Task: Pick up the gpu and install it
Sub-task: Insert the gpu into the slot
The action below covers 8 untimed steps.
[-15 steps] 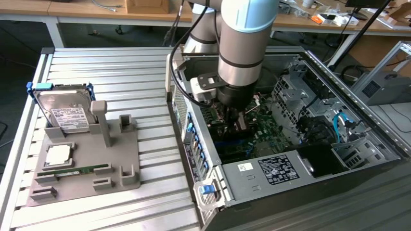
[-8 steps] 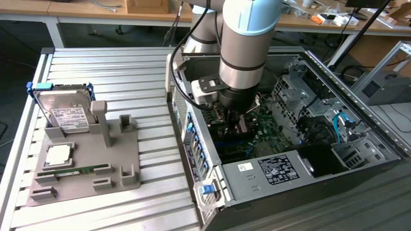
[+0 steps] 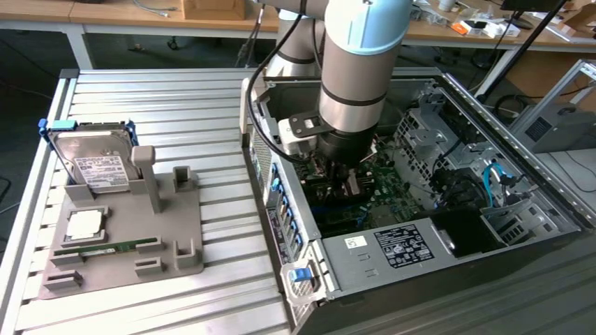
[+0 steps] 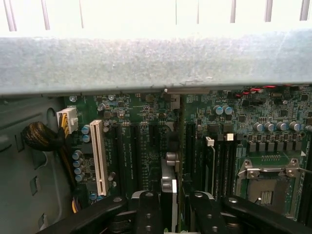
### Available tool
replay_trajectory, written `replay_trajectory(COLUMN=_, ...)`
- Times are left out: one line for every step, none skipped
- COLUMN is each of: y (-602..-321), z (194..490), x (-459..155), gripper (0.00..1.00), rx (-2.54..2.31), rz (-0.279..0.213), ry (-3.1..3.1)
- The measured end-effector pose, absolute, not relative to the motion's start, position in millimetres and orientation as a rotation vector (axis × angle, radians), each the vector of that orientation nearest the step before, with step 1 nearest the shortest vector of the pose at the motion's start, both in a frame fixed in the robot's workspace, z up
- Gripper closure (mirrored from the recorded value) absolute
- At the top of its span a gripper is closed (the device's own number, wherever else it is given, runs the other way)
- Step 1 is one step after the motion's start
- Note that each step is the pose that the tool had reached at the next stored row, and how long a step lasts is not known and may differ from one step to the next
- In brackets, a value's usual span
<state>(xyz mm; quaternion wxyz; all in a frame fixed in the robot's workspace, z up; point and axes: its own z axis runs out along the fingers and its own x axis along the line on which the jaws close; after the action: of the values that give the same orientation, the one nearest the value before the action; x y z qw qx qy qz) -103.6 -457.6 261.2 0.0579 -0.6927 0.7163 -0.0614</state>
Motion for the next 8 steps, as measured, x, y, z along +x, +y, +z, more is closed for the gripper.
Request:
replay_trajectory(y=-457.7, z=261.2, x=-103.6, gripper=0.73, rx=-2.100, rz=-0.186, ry=2.171)
replay_trajectory(y=-457.7, z=261.2, x=-103.6, gripper=0.73, rx=-2.100, rz=-0.186, ry=2.171)
replay_trajectory(y=-457.8, z=261.2, x=-103.5, gripper=0.73, rx=-2.100, rz=-0.186, ry=2.171)
replay_trajectory(y=-457.8, z=261.2, x=-103.4, gripper=0.73, rx=-2.100, rz=-0.186, ry=2.171)
replay_trajectory(y=-457.8, z=261.0, x=-103.3, gripper=0.73, rx=-2.100, rz=-0.186, ry=2.171)
replay_trajectory(y=-457.7, z=260.7, x=-103.2, gripper=0.73, rx=-2.100, rz=-0.186, ry=2.171)
replay_trajectory(y=-457.8, z=260.4, x=-103.2, gripper=0.73, rx=-2.100, rz=-0.185, ry=2.171)
replay_trajectory(y=-457.8, z=260.3, x=-103.2, gripper=0.73, rx=-2.100, rz=-0.185, ry=2.171)
